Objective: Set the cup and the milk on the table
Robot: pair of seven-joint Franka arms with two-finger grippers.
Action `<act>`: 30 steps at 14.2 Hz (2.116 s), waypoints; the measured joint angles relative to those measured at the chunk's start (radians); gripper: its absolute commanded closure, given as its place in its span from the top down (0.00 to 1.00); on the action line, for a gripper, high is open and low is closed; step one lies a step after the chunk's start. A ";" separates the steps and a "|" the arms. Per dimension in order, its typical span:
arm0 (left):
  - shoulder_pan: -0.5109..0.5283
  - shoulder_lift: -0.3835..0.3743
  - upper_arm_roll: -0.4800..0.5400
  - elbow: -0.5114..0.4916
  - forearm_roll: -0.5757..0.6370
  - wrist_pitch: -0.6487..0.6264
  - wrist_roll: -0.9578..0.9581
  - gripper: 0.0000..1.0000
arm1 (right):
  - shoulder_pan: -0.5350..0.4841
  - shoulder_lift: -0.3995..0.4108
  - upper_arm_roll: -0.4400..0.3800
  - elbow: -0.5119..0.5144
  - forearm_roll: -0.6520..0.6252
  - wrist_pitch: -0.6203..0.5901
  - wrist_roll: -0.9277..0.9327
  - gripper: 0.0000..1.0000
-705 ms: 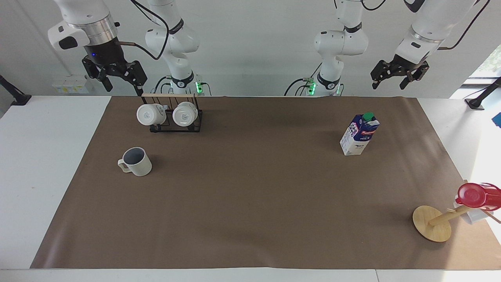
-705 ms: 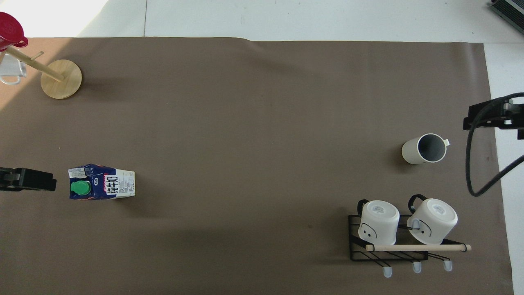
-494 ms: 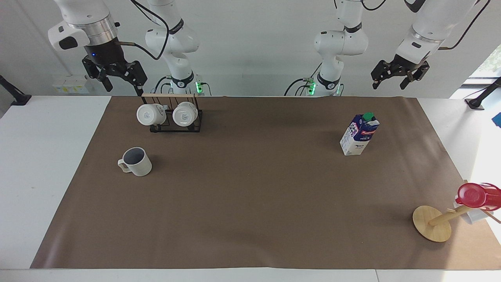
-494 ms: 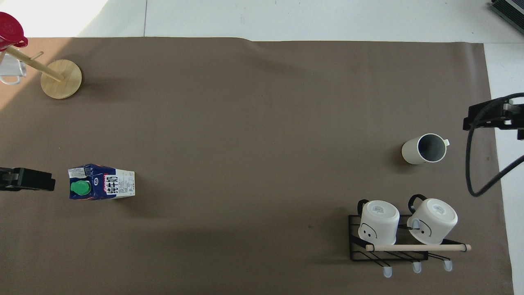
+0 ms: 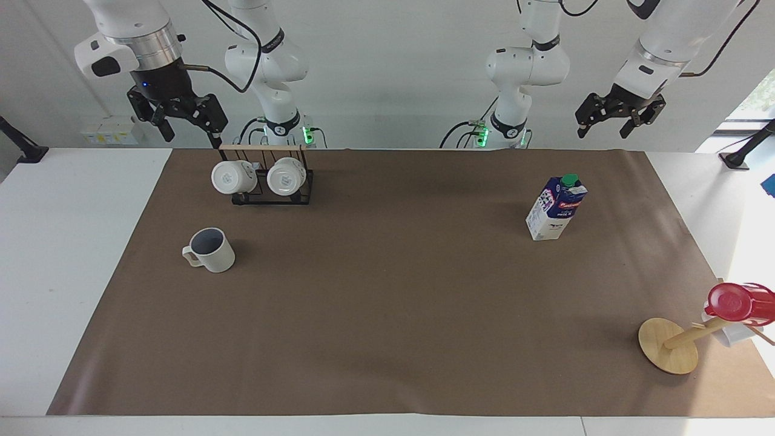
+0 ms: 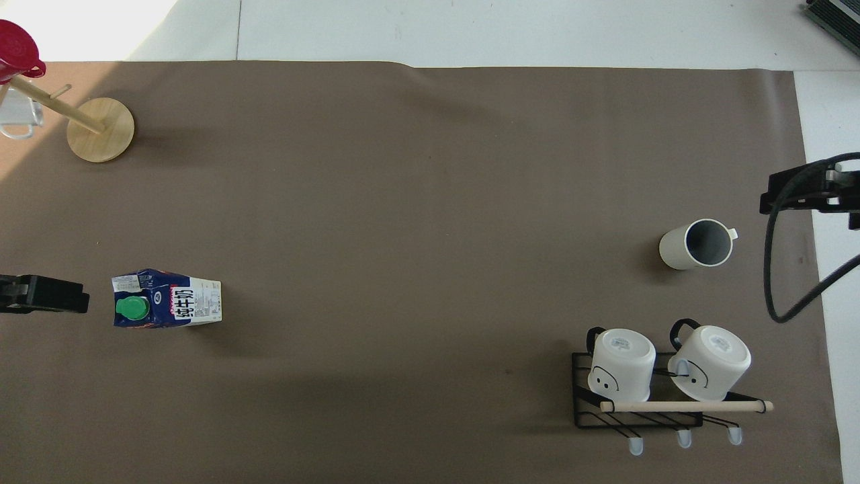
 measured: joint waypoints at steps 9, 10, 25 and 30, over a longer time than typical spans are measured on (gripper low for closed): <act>0.068 0.010 -0.072 0.000 0.000 0.000 0.002 1.00 | 0.000 0.000 0.000 0.000 0.000 0.000 0.000 1.00; 0.075 0.017 -0.076 0.003 0.000 0.000 0.002 1.00 | 0.000 0.000 0.000 0.000 0.000 0.000 0.000 1.00; 0.086 0.032 -0.100 0.049 -0.019 0.014 0.001 1.00 | 0.000 0.000 0.000 0.000 0.000 0.000 0.000 1.00; 0.086 0.032 -0.104 0.049 -0.020 0.015 0.001 1.00 | 0.000 0.000 0.000 0.000 0.000 0.000 0.000 1.00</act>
